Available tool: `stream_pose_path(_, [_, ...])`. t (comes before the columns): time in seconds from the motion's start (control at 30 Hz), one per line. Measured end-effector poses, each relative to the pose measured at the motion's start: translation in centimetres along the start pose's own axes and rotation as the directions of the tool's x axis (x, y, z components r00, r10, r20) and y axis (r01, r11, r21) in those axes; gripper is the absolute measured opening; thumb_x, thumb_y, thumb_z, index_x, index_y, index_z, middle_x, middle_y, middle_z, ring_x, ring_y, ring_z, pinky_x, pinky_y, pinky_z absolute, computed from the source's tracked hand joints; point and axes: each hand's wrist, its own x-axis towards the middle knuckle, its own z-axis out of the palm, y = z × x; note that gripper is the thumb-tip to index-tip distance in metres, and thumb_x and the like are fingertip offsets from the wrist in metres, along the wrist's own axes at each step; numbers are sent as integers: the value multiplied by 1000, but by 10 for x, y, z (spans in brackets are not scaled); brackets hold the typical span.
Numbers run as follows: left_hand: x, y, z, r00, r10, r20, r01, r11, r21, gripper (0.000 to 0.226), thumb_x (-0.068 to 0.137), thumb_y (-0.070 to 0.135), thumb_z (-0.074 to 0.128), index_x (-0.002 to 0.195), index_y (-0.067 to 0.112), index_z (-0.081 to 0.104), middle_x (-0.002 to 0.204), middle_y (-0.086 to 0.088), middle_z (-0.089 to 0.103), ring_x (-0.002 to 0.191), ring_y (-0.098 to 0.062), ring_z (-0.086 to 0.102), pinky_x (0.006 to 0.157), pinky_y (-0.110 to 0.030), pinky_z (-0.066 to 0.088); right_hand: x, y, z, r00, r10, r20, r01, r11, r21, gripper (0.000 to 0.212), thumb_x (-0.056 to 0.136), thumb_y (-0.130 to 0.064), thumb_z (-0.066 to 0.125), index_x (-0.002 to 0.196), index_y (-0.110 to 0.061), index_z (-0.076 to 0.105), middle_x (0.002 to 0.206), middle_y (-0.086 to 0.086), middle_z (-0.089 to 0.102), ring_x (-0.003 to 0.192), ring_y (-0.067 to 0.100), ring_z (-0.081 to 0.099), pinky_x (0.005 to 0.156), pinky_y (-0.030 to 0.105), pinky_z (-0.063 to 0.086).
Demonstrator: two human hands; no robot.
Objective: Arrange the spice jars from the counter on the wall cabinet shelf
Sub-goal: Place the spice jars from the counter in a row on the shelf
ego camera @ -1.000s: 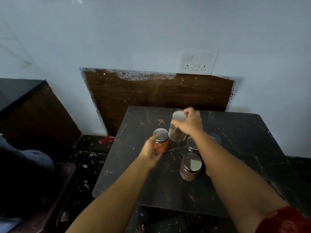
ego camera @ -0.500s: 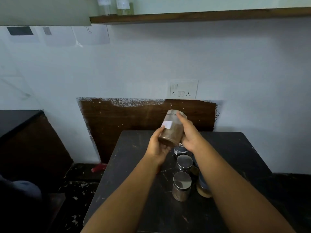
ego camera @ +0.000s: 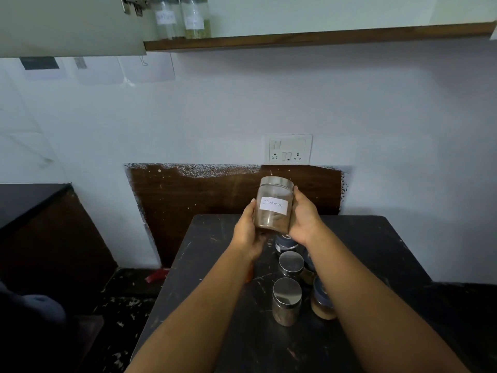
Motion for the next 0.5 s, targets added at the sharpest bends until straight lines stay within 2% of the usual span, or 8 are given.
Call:
stream_pose_path(0.2, [3,6,2,998,22,53,-22,1000,-4,45,99,48,42,115,14,66,114,-14,70,102,-24,67,83,-36,54,2,-3,5,999,-41,33,42,999,-23,60,97,-60,36,126,-15,63,117,16,70,110,33,65,99,54,47])
stream_pose_path(0.3, [5,11,6,994,34,100,-30,999,-42,62,96,62,33,117,15,66,111,-15,72,101,-26,69,83,-40,54,2,-3,7,990,-59,130,71,993,-93,72,89,-73,31,127,-20,63,119,14,69,114,32,63,101,53,45])
stream_pose_path(0.37, [8,14,8,994,54,100,-49,997,-55,65,95,65,29,115,17,68,113,-15,71,102,-26,69,82,-41,54,0,-5,13,978,-72,197,108,977,-181,75,82,-77,41,130,-22,60,123,12,67,116,30,62,101,51,45])
stream_pose_path(0.43, [12,20,8,994,72,78,-67,995,-70,63,96,63,31,115,17,68,116,-17,69,106,-29,67,89,-45,53,-2,-8,22,967,-83,241,154,944,-293,75,75,-62,66,136,-21,53,128,12,64,117,29,61,100,48,47])
stream_pose_path(0.5, [17,30,7,995,95,34,-93,994,-58,62,96,61,33,120,14,65,119,-19,68,111,-32,65,99,-48,49,-2,-12,30,958,-105,265,214,881,-423,77,73,-26,80,140,-20,42,129,11,62,117,27,60,100,43,48])
